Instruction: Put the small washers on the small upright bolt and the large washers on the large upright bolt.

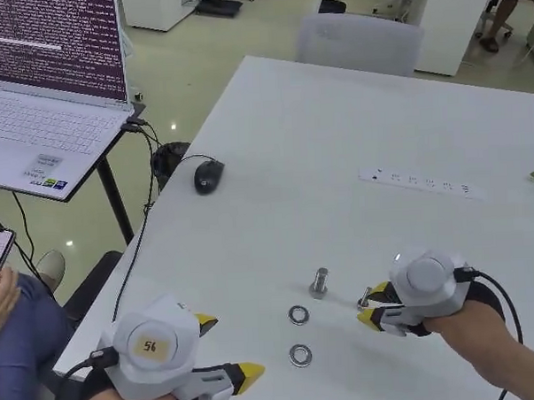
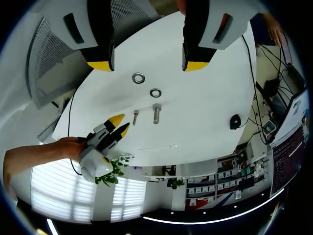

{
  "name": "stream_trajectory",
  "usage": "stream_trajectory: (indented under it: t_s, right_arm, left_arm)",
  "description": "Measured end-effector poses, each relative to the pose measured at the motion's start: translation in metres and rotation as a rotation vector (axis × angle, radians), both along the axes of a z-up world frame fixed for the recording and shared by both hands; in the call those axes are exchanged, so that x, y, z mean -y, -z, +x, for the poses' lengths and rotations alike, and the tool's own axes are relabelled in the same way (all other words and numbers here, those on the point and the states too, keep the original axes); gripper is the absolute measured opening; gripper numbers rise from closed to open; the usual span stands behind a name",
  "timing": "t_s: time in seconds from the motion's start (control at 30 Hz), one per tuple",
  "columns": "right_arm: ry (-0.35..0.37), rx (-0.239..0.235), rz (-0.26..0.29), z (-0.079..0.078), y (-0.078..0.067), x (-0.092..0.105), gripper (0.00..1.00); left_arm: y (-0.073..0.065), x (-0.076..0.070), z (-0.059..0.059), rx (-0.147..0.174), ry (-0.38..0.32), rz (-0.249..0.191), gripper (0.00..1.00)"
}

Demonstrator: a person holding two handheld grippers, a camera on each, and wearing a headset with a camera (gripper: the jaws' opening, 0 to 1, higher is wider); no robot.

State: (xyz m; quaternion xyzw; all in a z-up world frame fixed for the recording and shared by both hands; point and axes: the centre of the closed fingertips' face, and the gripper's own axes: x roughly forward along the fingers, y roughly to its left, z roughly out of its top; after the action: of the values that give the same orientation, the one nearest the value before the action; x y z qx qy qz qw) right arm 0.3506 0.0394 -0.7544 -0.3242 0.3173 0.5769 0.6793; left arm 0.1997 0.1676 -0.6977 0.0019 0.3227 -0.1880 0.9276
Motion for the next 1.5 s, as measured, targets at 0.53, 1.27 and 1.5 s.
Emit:
stream_trajectory:
  t_s: [0.53, 1.27, 1.5]
  right_arm:
    - [-0.213, -0.054, -0.019, -0.052, 0.004, -0.047, 0.39]
    - [-0.389, -0.087, -0.17, -0.085, 0.051, -0.064, 0.36]
    - [-0.43, -0.079, -0.229, -0.085, 0.069, -0.064, 0.36]
  left_arm:
    - [-0.003, 0.003, -0.003, 0.01, 0.004, 0.0, 0.55]
    - [0.001, 0.008, -0.014, 0.0, 0.013, 0.001, 0.55]
    - [0.0, 0.007, -0.014, 0.001, 0.008, 0.001, 0.55]
